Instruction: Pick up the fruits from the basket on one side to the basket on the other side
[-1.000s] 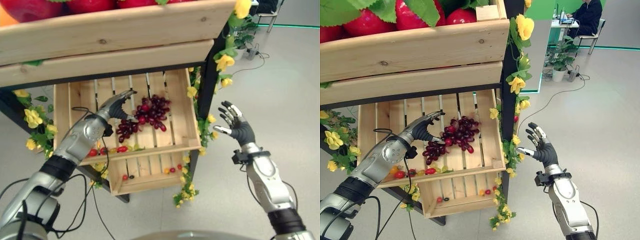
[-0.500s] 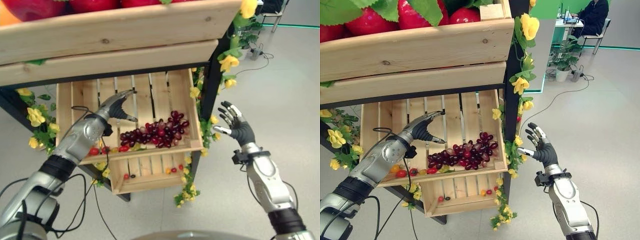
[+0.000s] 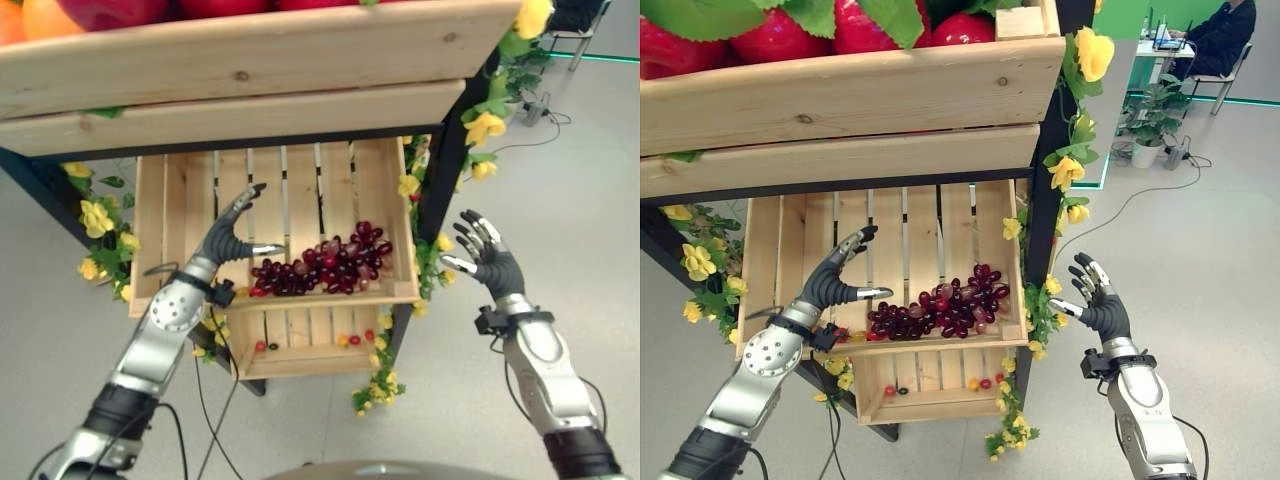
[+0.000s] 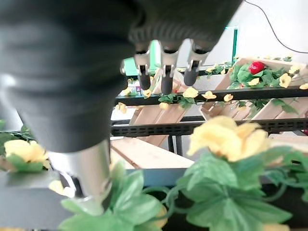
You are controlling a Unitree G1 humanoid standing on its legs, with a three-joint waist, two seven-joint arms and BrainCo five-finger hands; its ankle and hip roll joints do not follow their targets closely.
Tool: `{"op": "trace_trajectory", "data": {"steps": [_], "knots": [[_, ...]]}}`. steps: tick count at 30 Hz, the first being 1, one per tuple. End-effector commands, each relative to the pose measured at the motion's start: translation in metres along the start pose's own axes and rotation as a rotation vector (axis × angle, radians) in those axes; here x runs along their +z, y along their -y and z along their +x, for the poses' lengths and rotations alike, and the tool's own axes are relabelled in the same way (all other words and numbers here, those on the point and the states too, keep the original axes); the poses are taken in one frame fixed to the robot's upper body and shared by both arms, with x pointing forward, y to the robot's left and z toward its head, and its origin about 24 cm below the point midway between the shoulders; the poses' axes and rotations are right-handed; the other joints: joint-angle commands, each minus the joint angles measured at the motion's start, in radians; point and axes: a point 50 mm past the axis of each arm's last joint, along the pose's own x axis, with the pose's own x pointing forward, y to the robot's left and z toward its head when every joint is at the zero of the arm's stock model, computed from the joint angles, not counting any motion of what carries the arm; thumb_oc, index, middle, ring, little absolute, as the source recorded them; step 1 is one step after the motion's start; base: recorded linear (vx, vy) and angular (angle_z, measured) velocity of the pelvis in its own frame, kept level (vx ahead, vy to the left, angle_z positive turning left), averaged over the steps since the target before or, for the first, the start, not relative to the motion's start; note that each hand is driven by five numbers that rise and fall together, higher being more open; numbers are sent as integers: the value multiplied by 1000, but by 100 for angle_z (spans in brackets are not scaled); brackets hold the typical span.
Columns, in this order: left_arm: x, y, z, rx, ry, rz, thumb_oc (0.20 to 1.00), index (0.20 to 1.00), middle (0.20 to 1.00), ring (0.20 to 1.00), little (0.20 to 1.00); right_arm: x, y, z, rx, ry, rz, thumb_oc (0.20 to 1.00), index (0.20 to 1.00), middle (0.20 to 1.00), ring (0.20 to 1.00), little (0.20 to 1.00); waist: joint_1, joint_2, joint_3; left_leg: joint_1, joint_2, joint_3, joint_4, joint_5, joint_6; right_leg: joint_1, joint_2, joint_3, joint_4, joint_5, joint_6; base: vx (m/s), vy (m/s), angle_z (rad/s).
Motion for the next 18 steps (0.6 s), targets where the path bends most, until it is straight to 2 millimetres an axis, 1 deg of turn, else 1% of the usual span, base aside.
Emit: {"op": "trace_trajectory", "data": {"steps": [1, 2, 3, 5, 6, 7, 8, 9, 11, 12, 13, 14, 15, 16, 17, 18], "knots": [[21, -10, 3, 10, 149, -139, 1000, 1000, 1000, 1000, 1000, 33, 3, 4, -25, 174, 6, 1000, 1000, 1000, 1000, 1000, -11, -37, -9, -19, 43, 18, 105, -70, -67, -12, -22, -22, 34, -50, 62, -56, -64, 1], [22, -8, 1, -7, 154, -168, 1000, 1000, 1000, 1000, 1000, 34, 4, 3, -24, 175, 6, 1000, 1000, 1000, 1000, 1000, -11, -39, -5, -33, 45, 14, 133, -75, -69, -11, -21, -19, 32, -51, 57, -126, -82, 3], [19, -1, 0, -41, 143, -212, 1000, 1000, 1000, 1000, 1000, 34, 6, 2, -28, 179, 5, 1000, 1000, 1000, 1000, 1000, -13, -47, 13, -64, 43, 1, 185, -77, -76, -12, -21, -11, 31, -50, 49, -145, -80, 7], [21, 0, 1, -61, 147, -194, 1000, 1000, 1000, 1000, 1000, 37, 8, 2, -39, 193, 1, 1000, 1000, 1000, 1000, 1000, -13, -57, 29, -97, 36, -19, 245, -88, -85, -17, -27, -7, 31, -45, 41, -123, -49, 11], [21, 0, 2, -61, 148, -194, 1000, 1000, 1000, 1000, 1000, 37, 8, 2, -39, 194, 1, 1000, 1000, 1000, 1000, 1000, -14, -57, 30, -102, 37, -21, 252, -91, -85, -17, -26, -9, 31, -45, 41, -122, -12, 9], [21, 1, 4, -59, 154, -209, 1000, 1000, 1000, 1000, 1000, 41, 8, 4, -46, 214, 6, 1000, 1000, 1000, 1000, 1000, -14, -67, 37, -102, 10, -62, 300, -127, -86, -33, -32, 3, 39, -36, 36, -76, 1, 2], [21, 1, 4, -60, 155, -209, 1000, 1000, 1000, 1000, 1000, 41, 8, 4, -47, 214, 6, 1000, 1000, 1000, 1000, 1000, -14, -67, 38, -104, 11, -63, 306, -131, -85, -33, -31, 3, 40, -38, 36, -108, 12, -2], [22, 1, 3, -54, 158, -213, 1000, 1000, 1000, 1000, 1000, 43, 7, 5, -47, 225, 11, 1000, 1000, 1000, 1000, 1000, -11, -69, 43, -94, -14, -98, 347, -160, -79, -50, -30, 22, 60, -36, 34, -59, 35, -11], [20, 0, -2, -27, 151, -238, 1000, 1000, 1000, 1000, 1000, 43, 7, 5, -45, 232, 17, 1000, 1000, 1000, 1000, 1000, -12, -67, 41, -62, -44, -138, 353, -192, -58, -87, -21, 53, 94, -35, 35, -113, 91, -44], [16, -2, -10, 12, 142, -252, 1000, 1000, 1000, 1000, 1000, 41, 7, 4, -44, 227, 15, 1000, 1000, 1000, 1000, 1000, -11, -62, 39, -26, -75, -194, 374, -212, -40, -120, -6, 94, 120, -34, 34, -141, 144, -78], [15, -3, -13, 38, 140, -264, 1000, 1000, 1000, 1000, 1000, 41, 7, 4, -46, 227, 14, 1000, 1000, 1000, 1000, 1000, -13, -61, 37, -8, -84, -221, 384, -217, -36, -136, -1, 112, 131, -30, 37, -108, 121, -77], [15, -3, -13, 39, 139, -265, 1000, 1000, 1000, 1000, 1000, 41, 7, 4, -45, 226, 13, 1000, 1000, 1000, 1000, 1000, -12, -60, 37, -7, -83, -220, 385, -219, -36, -136, 0, 114, 134, -32, 37, -98, 176, -112], [11, -5, -18, 85, 138, -299, 1000, 1000, 1000, 1000, 1000, 40, 10, 1, -64, 231, 14, 1000, 1000, 1000, 1000, 1000, -30, -57, 30, 21, -71, -249, 363, -244, -28, -173, -1, 145, 157, -19, 50, -65, 133, -101], [11, -5, -18, 86, 137, -300, 1000, 1000, 1000, 1000, 1000, 40, 9, 1, -63, 231, 14, 1000, 1000, 1000, 1000, 1000, -29, -56, 29, 23, -69, -247, 359, -243, -28, -174, 0, 147, 159, -20, 50, -181, 276, -105], [13, -6, -17, 98, 153, -300, 1000, 1000, 1000, 1000, 1000, 40, 11, -1, -78, 238, 8, 1000, 1000, 1000, 1000, 1000, -46, -55, 30, 37, -65, -253, 311, -253, -19, -214, -14, 165, 176, 4, 72, -165, 223, -53], [14, -6, -17, 97, 163, -304, 1000, 1000, 1000, 1000, 1000, 41, 15, -3, -98, 243, 5, 1000, 1000, 1000, 1000, 1000, -60, -59, 27, 46, -64, -233, 270, -275, -7, -229, -28, 172, 175, 16, 84, -286, 340, -50]]}}
